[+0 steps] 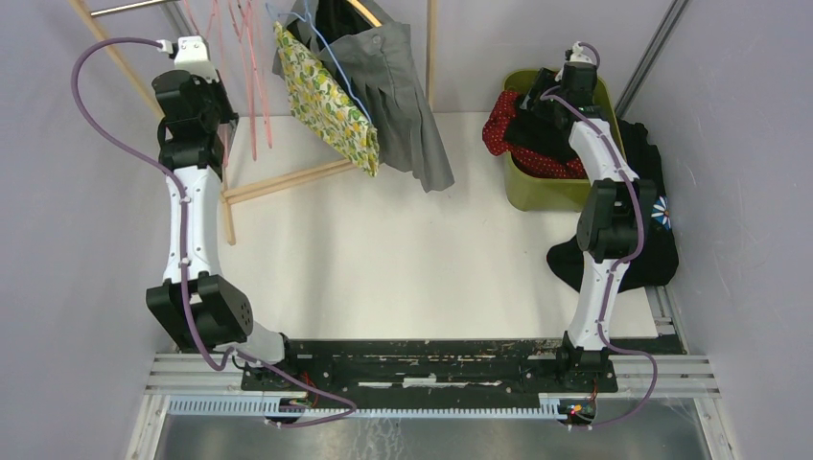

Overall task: Remove the skirt from the hanger
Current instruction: Place the hanger at the clothesline.

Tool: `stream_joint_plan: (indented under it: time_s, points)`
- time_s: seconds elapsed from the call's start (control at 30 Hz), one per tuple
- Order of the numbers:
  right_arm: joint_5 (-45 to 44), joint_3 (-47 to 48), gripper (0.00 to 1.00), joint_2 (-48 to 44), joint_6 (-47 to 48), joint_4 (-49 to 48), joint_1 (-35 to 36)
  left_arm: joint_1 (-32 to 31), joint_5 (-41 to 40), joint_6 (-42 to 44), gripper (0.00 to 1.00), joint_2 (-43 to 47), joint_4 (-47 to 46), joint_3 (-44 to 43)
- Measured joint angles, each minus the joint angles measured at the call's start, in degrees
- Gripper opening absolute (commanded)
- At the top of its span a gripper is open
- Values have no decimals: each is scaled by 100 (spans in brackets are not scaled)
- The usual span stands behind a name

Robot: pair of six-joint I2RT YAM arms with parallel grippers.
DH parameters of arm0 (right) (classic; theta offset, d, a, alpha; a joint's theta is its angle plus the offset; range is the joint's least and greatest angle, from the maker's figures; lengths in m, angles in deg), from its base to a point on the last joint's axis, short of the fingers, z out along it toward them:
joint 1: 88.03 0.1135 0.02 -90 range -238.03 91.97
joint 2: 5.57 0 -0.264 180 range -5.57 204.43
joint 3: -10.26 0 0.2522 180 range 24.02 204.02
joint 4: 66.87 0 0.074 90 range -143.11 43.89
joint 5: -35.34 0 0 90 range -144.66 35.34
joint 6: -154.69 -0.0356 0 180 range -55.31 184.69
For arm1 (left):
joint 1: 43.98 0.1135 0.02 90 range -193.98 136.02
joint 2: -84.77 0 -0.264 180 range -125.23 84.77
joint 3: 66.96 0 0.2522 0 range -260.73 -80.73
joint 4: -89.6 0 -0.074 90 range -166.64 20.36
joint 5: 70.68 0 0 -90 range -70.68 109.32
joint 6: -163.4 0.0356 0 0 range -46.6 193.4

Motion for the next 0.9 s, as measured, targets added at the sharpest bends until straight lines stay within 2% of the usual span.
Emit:
stream_joint_plan:
  time_s: [0.1, 0.13, 0.17, 0.2, 0.27, 0.33, 0.37, 0.67, 0.77, 0.9]
  points:
    - [-2, 0, 72, 0, 0, -2, -35, 31, 46, -15, 3, -4, -20, 0]
    - [0, 0, 72, -2, 0, -4, -42, 33, 61, -22, 7, -4, -20, 0]
    - [0, -2, 71, -2, -2, -11, -48, 42, 90, -31, 17, -4, -20, 0]
    - [0, -2, 71, -2, -2, -20, -55, 44, 105, -33, 35, -4, -20, 0]
    - [4, -2, 71, -2, -2, -20, -59, 46, 118, -44, 61, -2, 2, 0]
    - [22, -4, 71, -2, -2, -22, -61, 59, 133, -92, 78, 0, 46, 0]
    - [35, -4, 71, -2, -2, -22, -59, 63, 144, -92, 82, 4, 57, 0]
    - [103, -109, 71, -17, -2, -74, -61, 68, 262, -94, 86, 494, 315, 11]
    - [129, -214, 71, -55, -2, -131, -61, 66, 332, -94, 86, 986, 326, 153]
    - [149, -330, 71, -103, 13, -164, -61, 42, 549, -138, 83, 2059, 330, 669]
